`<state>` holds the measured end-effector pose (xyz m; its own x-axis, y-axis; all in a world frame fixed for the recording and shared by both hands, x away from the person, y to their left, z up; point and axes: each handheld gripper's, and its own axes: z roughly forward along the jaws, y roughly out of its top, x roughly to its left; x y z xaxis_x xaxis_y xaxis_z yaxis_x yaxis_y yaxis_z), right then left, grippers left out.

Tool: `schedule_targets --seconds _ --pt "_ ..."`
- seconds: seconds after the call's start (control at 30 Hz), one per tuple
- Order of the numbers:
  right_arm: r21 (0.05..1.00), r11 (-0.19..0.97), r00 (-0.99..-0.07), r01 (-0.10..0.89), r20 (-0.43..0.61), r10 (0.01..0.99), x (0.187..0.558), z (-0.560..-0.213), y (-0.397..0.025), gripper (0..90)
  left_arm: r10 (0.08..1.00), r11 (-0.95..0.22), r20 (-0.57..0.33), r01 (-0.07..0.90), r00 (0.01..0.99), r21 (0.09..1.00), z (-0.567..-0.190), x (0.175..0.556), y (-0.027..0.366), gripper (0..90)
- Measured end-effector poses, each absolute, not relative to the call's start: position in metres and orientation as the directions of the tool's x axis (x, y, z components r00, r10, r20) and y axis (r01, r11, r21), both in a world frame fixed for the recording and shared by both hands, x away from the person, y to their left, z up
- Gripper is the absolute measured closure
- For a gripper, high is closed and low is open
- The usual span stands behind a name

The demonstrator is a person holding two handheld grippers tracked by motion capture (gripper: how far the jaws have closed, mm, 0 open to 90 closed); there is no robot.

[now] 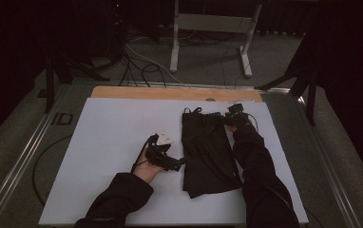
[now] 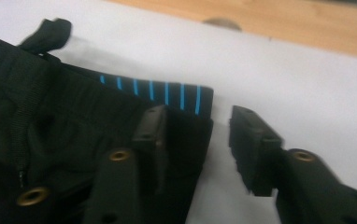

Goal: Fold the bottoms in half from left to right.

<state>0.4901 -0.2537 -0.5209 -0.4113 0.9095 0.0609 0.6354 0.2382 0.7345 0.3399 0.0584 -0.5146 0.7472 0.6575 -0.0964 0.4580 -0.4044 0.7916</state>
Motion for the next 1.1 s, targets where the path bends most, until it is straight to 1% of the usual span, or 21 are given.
schedule_targets --seconds 0.03,0.07,0.1,0.13,0.2,0.23,0.27,0.37,0.43,0.57,0.83,0.93,1.03,1.1 --pt "0.729 0.236 -0.415 0.643 0.072 0.907 0.491 -0.523 -0.253 54.0 0.658 -0.405 -0.096 0.458 0.747 0.791 -0.515 0.34 0.059 0.9" --pt "0.713 0.24 -0.418 0.659 0.082 0.905 0.492 -0.525 -0.252 50.8 0.659 -0.403 -0.097 0.459 0.746 0.792 -0.515 0.34 0.059 0.9" --pt "0.701 0.249 -0.426 0.669 0.086 0.901 0.493 -0.527 -0.25 50.7 0.66 -0.401 -0.1 0.461 0.745 0.792 -0.515 0.34 0.059 0.9" --pt "0.698 0.255 -0.43 0.669 0.083 0.899 0.494 -0.528 -0.249 53.6 0.66 -0.402 -0.099 0.461 0.745 0.791 -0.515 0.34 0.059 0.9" --pt "0.698 0.271 -0.438 0.662 0.068 0.897 0.493 -0.527 -0.247 64.4 0.659 -0.404 -0.1 0.462 0.746 0.79 -0.516 0.341 0.059 0.9" --pt "0.706 0.275 -0.435 0.653 0.053 0.899 0.492 -0.526 -0.245 72.3 0.659 -0.404 -0.099 0.462 0.746 0.79 -0.516 0.341 0.059 0.9" --pt "0.714 0.272 -0.431 0.645 0.045 0.901 0.492 -0.523 -0.245 76.9 0.659 -0.403 -0.099 0.461 0.746 0.79 -0.516 0.34 0.059 0.9" --pt "0.728 0.298 -0.447 0.617 0.012 0.895 0.492 -0.518 -0.245 80.8 0.659 -0.404 -0.1 0.463 0.746 0.789 -0.516 0.34 0.059 0.9" --pt "0.732 0.308 -0.448 0.607 -0.005 0.894 0.493 -0.515 -0.244 81.1 0.659 -0.403 -0.1 0.462 0.745 0.79 -0.516 0.341 0.06 0.9" --pt "0.747 0.291 -0.432 0.598 -0.005 0.902 0.496 -0.51 -0.243 81.1 0.663 -0.4 -0.101 0.465 0.742 0.79 -0.517 0.341 0.062 0.9" --pt "0.743 0.275 -0.4 0.61 -0.01 0.916 0.504 -0.517 -0.243 80.4 0.669 -0.396 -0.104 0.471 0.736 0.788 -0.518 0.342 0.066 0.9" --pt "0.737 0.27 -0.383 0.619 -0.017 0.924 0.506 -0.52 -0.242 76.5 0.672 -0.393 -0.108 0.476 0.733 0.787 -0.518 0.343 0.066 0.9" --pt "0.718 0.302 -0.381 0.627 -0.056 0.923 0.507 -0.523 -0.241 71.6 0.672 -0.394 -0.11 0.479 0.733 0.785 -0.517 0.344 0.066 0.9" --pt "0.708 0.296 -0.376 0.641 -0.047 0.926 0.507 -0.525 -0.243 68.5 0.67 -0.398 -0.105 0.476 0.735 0.784 -0.516 0.344 0.065 0.9"
